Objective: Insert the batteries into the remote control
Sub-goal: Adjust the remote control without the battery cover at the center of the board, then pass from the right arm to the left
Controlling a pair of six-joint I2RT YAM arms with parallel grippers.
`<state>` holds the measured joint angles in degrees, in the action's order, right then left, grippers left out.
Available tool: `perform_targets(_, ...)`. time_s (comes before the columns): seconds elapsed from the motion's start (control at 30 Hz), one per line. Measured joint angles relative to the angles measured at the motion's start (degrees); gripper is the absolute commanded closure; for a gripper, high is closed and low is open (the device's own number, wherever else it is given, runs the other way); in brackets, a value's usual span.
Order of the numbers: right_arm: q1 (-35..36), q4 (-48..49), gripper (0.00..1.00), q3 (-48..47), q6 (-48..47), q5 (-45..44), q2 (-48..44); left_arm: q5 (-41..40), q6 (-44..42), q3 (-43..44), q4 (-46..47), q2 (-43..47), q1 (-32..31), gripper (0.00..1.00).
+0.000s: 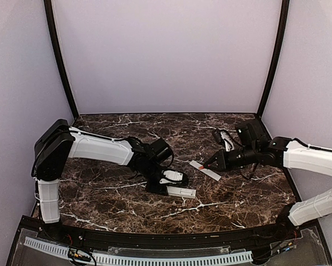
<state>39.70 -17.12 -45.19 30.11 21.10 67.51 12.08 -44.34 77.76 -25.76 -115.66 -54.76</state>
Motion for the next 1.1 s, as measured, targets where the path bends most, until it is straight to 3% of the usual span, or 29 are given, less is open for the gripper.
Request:
perform_targets(0.2, 0.94, 3.10, 1.00, 0.33, 1.97, 2.08, 4.79, -1.73, 9.70, -2.73, -0.24, 2.03, -1.03, 0.42)
perform_targets(0.33, 2.40, 4.39, 1.00, 0.33, 2.62, 2.29, 6.73, -2.08, 13.70, -4.63, -0.66, 3.48, -1.38, 0.37)
perform_targets(0.73, 5.18, 5.11, 1.00, -0.15, 4.57, 1.64, 8.15, -3.69, 17.35, -11.30, 1.51, 9.99, -1.46, 0.35)
perform_targets(1.1, 6.03, 4.26, 1.00, -1.09, 5.14, 1.01, 5.77, -0.81, 22.45, -24.04, 22.53, 33.40, -1.51, 0.36)
